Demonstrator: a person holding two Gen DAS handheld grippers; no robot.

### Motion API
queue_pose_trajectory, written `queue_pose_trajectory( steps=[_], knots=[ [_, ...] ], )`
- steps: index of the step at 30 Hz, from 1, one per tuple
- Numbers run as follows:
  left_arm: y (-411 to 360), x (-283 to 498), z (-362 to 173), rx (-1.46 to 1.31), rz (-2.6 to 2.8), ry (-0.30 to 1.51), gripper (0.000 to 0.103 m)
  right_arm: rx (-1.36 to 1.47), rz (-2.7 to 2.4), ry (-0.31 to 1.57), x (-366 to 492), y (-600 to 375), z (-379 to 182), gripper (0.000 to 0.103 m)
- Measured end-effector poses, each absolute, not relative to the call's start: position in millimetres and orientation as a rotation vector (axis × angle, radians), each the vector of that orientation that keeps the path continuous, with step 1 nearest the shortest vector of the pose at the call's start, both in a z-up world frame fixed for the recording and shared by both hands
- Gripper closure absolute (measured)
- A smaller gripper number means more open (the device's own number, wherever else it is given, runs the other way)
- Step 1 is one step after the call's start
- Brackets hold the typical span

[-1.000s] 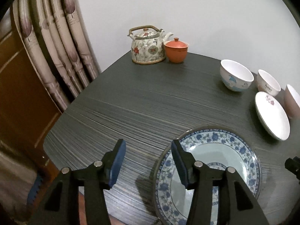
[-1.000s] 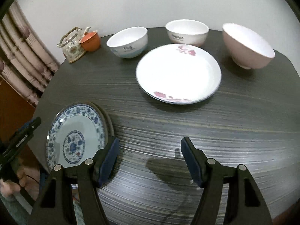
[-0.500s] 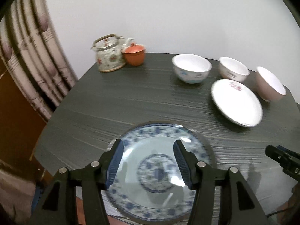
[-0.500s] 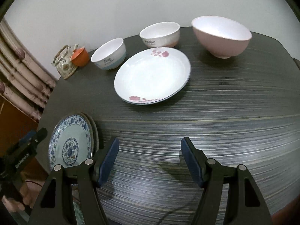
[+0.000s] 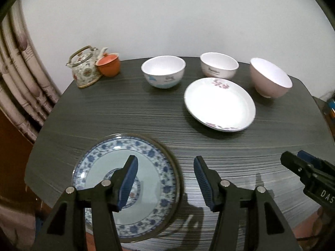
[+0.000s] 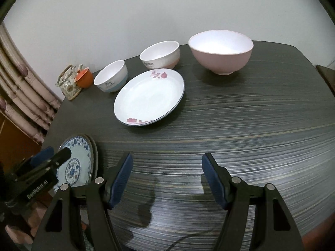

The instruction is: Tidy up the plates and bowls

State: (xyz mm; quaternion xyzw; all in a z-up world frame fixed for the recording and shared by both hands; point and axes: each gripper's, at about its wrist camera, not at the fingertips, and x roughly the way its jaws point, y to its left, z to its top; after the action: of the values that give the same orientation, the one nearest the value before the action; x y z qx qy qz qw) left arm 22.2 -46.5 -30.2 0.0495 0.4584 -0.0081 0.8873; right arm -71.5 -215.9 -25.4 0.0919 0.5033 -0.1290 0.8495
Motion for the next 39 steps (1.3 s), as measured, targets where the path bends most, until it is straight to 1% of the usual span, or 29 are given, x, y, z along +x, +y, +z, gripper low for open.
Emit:
queue_pose_trajectory(
  steps=[8, 22, 39],
  knots=[
    [-59, 35, -37, 0.114, -0.044, 0.977, 0.046, 0.203, -0.282, 1.061, -63, -226, -24, 0.037],
    [-65, 91, -41, 0.114, -0.043, 1.008, 0.046, 0.192, -0.300, 1.084, -28, -248, -24, 0.037],
    [-73, 153, -57, 0.082, -0.057, 1.075, 0.046, 0.250, -0.288, 1.142, 20, -279, -43, 0.037]
  ],
)
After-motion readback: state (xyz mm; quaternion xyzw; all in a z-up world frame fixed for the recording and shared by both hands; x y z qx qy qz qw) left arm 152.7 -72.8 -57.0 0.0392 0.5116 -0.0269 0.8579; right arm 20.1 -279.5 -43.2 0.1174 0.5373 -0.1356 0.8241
